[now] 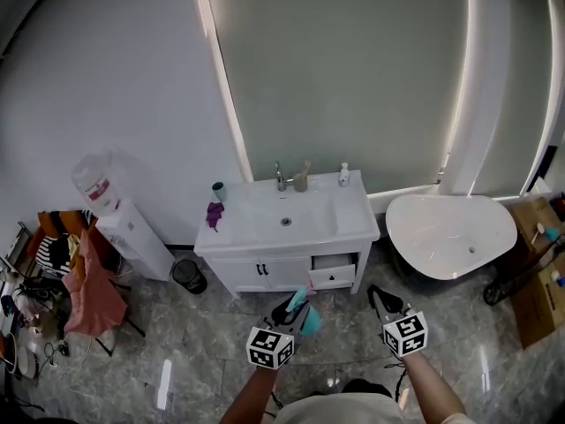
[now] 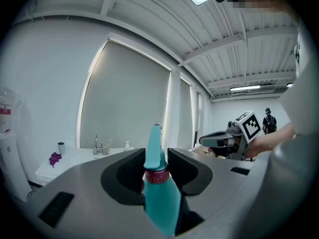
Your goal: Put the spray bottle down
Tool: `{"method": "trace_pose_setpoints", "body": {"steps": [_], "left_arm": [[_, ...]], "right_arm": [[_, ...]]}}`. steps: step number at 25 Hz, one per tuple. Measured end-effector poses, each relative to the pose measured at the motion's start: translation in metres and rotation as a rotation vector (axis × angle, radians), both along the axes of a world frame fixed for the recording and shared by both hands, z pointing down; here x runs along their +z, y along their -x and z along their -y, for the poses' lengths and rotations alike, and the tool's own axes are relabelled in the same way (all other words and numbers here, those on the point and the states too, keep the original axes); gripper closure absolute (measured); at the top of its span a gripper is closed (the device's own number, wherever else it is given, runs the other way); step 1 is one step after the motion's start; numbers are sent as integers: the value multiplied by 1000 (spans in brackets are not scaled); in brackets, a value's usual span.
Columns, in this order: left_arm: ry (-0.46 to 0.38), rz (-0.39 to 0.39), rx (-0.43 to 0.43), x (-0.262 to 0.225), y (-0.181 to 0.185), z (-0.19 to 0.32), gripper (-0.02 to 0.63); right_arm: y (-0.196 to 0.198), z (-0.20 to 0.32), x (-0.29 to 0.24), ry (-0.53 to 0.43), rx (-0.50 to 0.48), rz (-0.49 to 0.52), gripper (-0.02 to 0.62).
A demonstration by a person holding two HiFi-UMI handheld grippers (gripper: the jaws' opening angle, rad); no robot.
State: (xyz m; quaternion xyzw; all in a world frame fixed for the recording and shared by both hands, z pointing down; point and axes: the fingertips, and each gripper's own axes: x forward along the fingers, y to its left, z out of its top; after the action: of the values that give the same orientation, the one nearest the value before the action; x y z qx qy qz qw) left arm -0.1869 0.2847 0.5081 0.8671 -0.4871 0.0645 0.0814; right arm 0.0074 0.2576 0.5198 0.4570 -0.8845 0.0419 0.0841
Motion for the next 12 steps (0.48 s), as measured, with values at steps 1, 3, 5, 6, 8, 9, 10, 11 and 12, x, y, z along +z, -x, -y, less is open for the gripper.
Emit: {"method": "trace_pose_setpoints", "body": {"steps": [1, 3, 5, 6, 8, 9, 10, 11, 12], "left_arm": [[4, -1, 2, 2, 2, 3, 468], [13, -7, 4, 5, 4, 9, 468], [21, -10, 8, 9, 3, 13, 467], [23, -9, 9, 11, 3, 16, 467], [27, -7, 9, 13, 3, 27, 468], [29, -6, 9, 13, 3, 33, 468], [28, -4, 9, 13, 3, 40, 467], [26, -1, 8, 13, 1, 48, 466], [23, 3, 7, 14, 0, 57, 468]], "right_arm": [[1, 2, 2, 1, 4, -8, 584], [1, 5, 8, 13, 13, -16, 584], [-2, 9, 13, 25, 22, -15, 584], [-3, 13, 14, 27, 25, -13, 584], [-2, 24, 14, 24, 27, -19, 584], [-1, 31, 14, 21, 27, -30, 584], [-1, 39, 15, 16, 26, -44, 584], [-1, 48, 15, 10, 24, -53, 584], [-1, 57, 15, 6, 20, -54, 584]]}}
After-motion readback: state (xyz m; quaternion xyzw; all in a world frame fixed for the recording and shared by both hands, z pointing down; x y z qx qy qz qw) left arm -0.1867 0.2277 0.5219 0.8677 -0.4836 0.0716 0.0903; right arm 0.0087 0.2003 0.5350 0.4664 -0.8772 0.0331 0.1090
